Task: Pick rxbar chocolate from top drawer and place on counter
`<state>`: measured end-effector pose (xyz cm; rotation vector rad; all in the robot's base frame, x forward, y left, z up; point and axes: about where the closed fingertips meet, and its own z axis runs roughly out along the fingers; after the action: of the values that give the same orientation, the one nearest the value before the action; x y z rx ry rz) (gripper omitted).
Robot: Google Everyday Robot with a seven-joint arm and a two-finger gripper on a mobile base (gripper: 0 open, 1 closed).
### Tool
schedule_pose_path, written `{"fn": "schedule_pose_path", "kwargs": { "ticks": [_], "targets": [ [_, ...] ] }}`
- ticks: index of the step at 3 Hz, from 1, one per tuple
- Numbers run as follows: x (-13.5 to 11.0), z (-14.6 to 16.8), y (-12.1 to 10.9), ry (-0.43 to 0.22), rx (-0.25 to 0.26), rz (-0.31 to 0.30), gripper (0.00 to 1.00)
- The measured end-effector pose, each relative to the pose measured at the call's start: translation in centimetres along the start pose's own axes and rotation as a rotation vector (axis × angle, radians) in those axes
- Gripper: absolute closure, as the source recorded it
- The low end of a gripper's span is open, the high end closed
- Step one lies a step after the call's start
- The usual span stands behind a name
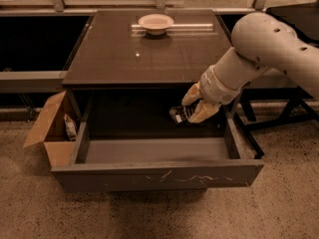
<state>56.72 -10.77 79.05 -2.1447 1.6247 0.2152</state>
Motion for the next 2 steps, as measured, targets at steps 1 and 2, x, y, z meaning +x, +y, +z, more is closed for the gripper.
{"fn": "schedule_pose_path", "kwargs": {
  "ticks": [1,2],
  "targets": [
    [-0.8,-4.8,-2.6,0.038,0.088,-0.026,1.00],
    [-0.9,-7.8,-5.2,0.045,0.164,-0.039,1.00]
  ]
}}
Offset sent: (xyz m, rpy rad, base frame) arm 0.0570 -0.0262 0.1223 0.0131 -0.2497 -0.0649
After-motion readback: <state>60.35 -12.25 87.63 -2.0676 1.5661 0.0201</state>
